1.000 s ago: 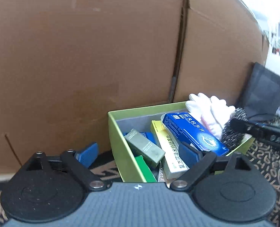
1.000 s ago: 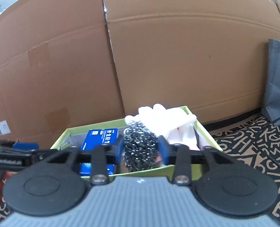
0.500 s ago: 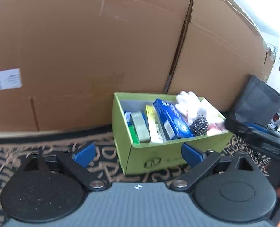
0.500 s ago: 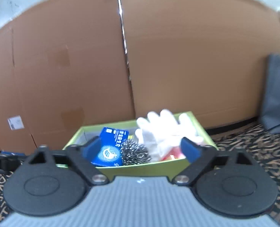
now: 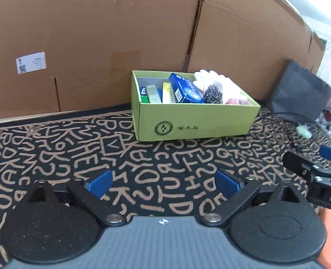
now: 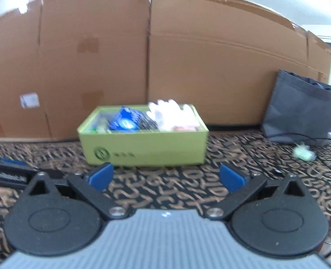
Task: Organize objects
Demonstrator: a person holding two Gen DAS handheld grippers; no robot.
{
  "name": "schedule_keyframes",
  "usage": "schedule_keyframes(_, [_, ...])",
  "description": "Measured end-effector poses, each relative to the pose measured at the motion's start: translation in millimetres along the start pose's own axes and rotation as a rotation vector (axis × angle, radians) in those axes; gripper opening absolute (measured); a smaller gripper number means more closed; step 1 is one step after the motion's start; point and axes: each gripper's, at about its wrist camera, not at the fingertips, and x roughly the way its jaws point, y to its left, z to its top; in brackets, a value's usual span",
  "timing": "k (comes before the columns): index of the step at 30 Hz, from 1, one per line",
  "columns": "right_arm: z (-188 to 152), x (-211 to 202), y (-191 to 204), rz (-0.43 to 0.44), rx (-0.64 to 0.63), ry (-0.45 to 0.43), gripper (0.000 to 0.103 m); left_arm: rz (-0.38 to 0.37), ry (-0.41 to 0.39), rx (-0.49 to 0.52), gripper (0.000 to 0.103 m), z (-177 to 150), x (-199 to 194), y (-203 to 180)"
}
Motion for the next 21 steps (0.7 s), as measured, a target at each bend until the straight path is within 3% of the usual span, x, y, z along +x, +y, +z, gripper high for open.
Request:
schedule_keyframes(9, [-20, 12, 0, -0.003, 0.000, 0.052, 0.103, 0.079, 0.009, 0.017, 0.101, -5, 5, -7])
schedule_keyframes(21, [-24, 20, 6, 0.006, 0.036, 0.072, 0.103, 0.093, 0.014, 0.004, 0.100, -6, 8, -3])
